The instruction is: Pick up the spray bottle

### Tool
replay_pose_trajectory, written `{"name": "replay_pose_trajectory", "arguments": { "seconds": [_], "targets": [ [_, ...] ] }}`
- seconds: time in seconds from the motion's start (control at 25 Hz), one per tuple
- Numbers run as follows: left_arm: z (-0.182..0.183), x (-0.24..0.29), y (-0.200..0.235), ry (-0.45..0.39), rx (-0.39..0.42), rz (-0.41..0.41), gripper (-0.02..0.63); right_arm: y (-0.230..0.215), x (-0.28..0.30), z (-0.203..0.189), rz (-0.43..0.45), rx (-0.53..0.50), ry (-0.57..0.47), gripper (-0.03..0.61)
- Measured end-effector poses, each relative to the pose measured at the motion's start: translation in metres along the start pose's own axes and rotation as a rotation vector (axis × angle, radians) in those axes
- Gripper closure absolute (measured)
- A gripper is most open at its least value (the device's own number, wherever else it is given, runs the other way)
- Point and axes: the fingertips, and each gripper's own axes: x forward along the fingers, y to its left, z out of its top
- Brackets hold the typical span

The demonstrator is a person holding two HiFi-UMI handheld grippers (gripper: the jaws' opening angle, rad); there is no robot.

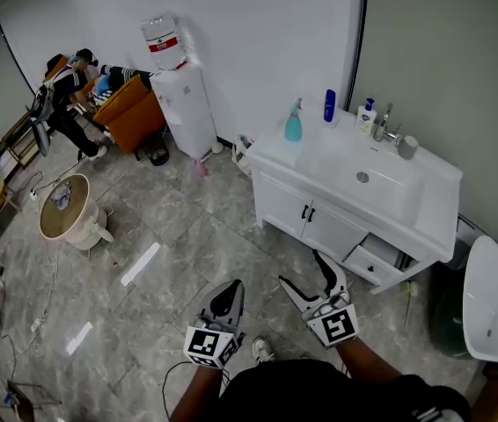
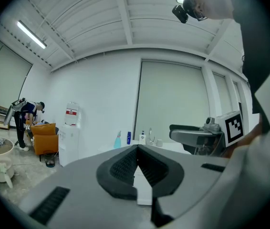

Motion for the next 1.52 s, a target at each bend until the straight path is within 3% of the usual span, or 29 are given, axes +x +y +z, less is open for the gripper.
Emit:
{"name": "replay_pose_trajectory", "arguments": {
  "seconds": [0.16, 0.32, 0.56, 1.0, 1.52],
  "targets": [
    [0.001, 0.0, 0.012, -0.001, 0.002, -0.005, 0.62, -0.005, 0.01, -0.004, -0.058, 0.013, -0.011, 0.063],
    [0.003, -0.001, 0.021, -0.007, 0.003, -0.024, 0.62, -0.007, 0.02, -0.007, -0.102, 0.013, -0.016, -0.009],
    [-0.001, -0.007, 0.039, 0.011, 0.003, -0.033, 0.62, -0.003, 0.033, -0.009, -0.135, 0.03, -0.01, -0.012],
    [-0.003, 0.026, 0.07, 0.007, -0.015, -0.024, 0.62, -0.012, 0.075, -0.028, -0.096, 0.054, 0.004, -0.012],
    [0.019, 0.162, 0.123, 0.009, 0.007, -0.037, 0.62, -0.108, 0.18, -0.051, -0.073, 0.044, 0.001, -0.012]
  ]
}}
